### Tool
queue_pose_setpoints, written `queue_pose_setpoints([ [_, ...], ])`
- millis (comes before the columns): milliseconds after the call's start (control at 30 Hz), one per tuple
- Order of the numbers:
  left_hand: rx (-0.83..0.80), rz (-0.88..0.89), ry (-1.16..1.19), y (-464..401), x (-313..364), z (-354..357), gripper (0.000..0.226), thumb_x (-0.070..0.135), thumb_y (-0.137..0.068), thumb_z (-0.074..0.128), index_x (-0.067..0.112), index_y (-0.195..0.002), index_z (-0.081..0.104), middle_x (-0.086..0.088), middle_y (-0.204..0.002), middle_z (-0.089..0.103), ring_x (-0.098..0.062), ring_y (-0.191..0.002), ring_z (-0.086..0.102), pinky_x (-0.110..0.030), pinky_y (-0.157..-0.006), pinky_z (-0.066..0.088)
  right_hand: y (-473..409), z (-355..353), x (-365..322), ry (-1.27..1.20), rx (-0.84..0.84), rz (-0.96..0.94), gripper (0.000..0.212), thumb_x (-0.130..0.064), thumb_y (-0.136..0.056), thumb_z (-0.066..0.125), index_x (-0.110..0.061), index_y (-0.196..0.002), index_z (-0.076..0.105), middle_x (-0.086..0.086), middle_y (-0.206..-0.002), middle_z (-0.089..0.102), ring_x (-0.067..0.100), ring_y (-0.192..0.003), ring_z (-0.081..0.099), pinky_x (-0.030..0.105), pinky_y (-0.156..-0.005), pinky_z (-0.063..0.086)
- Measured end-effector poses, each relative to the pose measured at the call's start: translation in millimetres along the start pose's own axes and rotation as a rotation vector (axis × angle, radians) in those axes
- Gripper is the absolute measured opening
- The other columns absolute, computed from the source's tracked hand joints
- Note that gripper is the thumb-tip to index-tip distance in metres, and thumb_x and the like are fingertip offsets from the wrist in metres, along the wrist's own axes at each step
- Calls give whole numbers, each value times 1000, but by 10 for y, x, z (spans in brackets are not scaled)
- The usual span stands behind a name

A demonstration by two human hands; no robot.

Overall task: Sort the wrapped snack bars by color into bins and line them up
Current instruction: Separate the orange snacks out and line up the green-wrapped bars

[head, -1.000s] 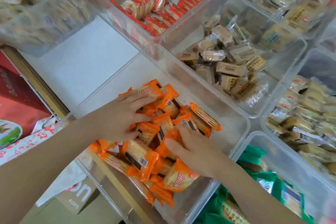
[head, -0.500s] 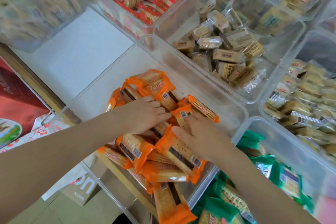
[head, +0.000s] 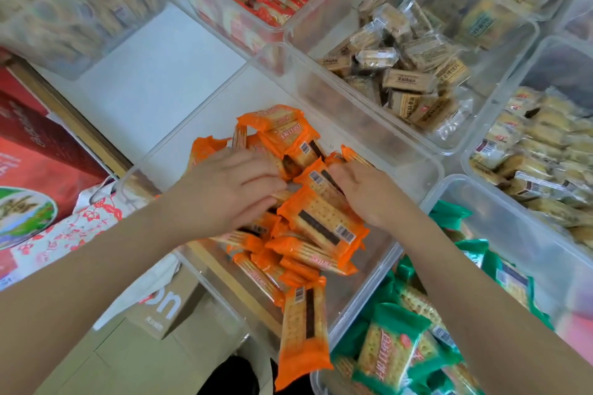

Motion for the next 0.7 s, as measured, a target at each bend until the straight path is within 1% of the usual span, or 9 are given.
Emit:
queue_pose_setpoints([
  [67, 10, 35, 188, 57, 256, 0, 32, 33, -96, 41, 12, -101, 64, -8, -96, 65, -20, -87, 55, -31, -75, 46, 111, -38, -29, -118, 47, -144, 39, -40, -99, 33, -17, -123, 54, 4, -120, 60, 20, -109, 55, 30, -89, 42],
  [167, -153, 87, 412, 224, 639, 120, 45, 52, -89, 47, 15, -112, 60, -4, -107, 61, -15, -92, 57, -28, -74, 49, 311, 3, 62, -154, 130, -305, 26, -27, -98, 44, -17, -113, 62, 0, -106, 65, 16, -98, 60, 36, -87, 48],
  [300, -371, 111, 321, 419, 960, 347, 76, 72, -71, 50, 26, -131, 40, 3, -128, 47, -14, -107, 56, -26, -78, 50, 653, 66, 244, -182, 448, -439, 20, -13, -94, 49, -7, -96, 68, 4, -89, 68, 14, -82, 61, 27, -75, 49],
  [400, -343, 45, 366, 447, 1045, 336, 63, 62, -75, 48, 27, -127, 44, 8, -130, 44, -6, -107, 52, -15, -77, 44, 963, 160, 386, -199, 667, -425, 21, -9, -91, 48, -3, -91, 68, 0, -87, 65, 4, -80, 56, 6, -73, 43],
  [467, -330, -69, 510, 426, 1010, 275, 56, 54, -76, 48, 24, -123, 49, 10, -125, 46, 5, -104, 45, -5, -80, 36, 1177, 255, 484, -212, 743, -354, 22, -9, -91, 47, -3, -92, 68, -2, -89, 62, -2, -82, 52, 0, -75, 38],
  [533, -262, -260, 621, 406, 943, 195, 41, 46, -78, 52, 26, -114, 51, 17, -102, 53, 9, -89, 48, -12, -72, 39, 1382, 396, 566, -225, 769, -283, 20, -8, -92, 48, -3, -92, 67, -1, -90, 61, -5, -81, 50, -1, -74, 38],
  [600, -156, -467, 685, 396, 859, 141, 30, 32, -85, 60, 31, -112, 47, 18, -83, 50, 6, -73, 51, -10, -59, 35, 1558, 563, 621, -246, 749, -189, 17, -6, -93, 50, -4, -96, 66, 1, -95, 60, -5, -78, 51, 2, -69, 42],
  [633, -126, -529, 701, 395, 834, 136, 34, 26, -88, 61, 30, -118, 45, 17, -88, 50, 5, -77, 51, -8, -60, 35, 1634, 650, 636, -237, 736, -148, 16, -5, -93, 50, -4, -98, 66, 1, -98, 60, 0, -77, 54, 8, -69, 45],
  [700, -115, -571, 631, 381, 803, 166, 46, 21, -89, 60, 24, -131, 40, 7, -112, 52, -7, -104, 51, -14, -78, 38, 1751, 810, 651, -210, 685, -67, 17, -7, -92, 53, -6, -106, 62, 1, -106, 57, 21, -82, 61, 26, -74, 48],
])
Point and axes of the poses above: each hand's wrist, its own y-axis away from the middle knuckle, its own z-axis out of the palm, x = y × z, the point moved 1 cm from there along -y, towards the middle knuckle
